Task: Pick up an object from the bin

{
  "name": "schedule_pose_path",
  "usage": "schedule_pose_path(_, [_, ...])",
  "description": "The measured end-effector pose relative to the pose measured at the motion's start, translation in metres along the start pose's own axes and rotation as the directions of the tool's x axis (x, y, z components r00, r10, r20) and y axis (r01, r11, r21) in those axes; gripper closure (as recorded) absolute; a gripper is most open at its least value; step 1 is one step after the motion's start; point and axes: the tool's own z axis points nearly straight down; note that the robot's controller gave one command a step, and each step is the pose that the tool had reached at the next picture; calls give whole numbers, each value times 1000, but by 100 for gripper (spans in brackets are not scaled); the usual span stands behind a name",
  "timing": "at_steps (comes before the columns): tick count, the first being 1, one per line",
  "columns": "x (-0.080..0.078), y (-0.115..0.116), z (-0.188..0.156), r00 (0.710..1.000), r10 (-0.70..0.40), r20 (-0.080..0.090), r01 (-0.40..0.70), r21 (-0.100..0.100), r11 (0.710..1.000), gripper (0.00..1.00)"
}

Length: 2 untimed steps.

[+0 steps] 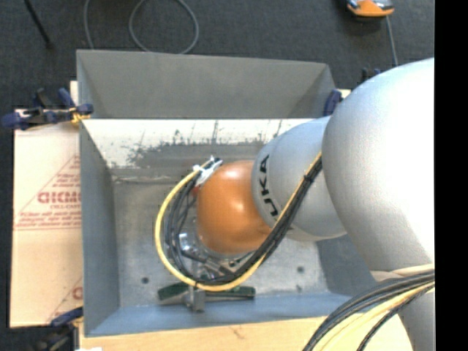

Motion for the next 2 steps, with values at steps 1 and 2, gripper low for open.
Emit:
schedule_pose_path(1, [5,1,2,1000,2,-17,-2,0,1000,100])
schedule_pose_path(2, [-69,-17,-129,1000,30,-6,-30,2,1000,100])
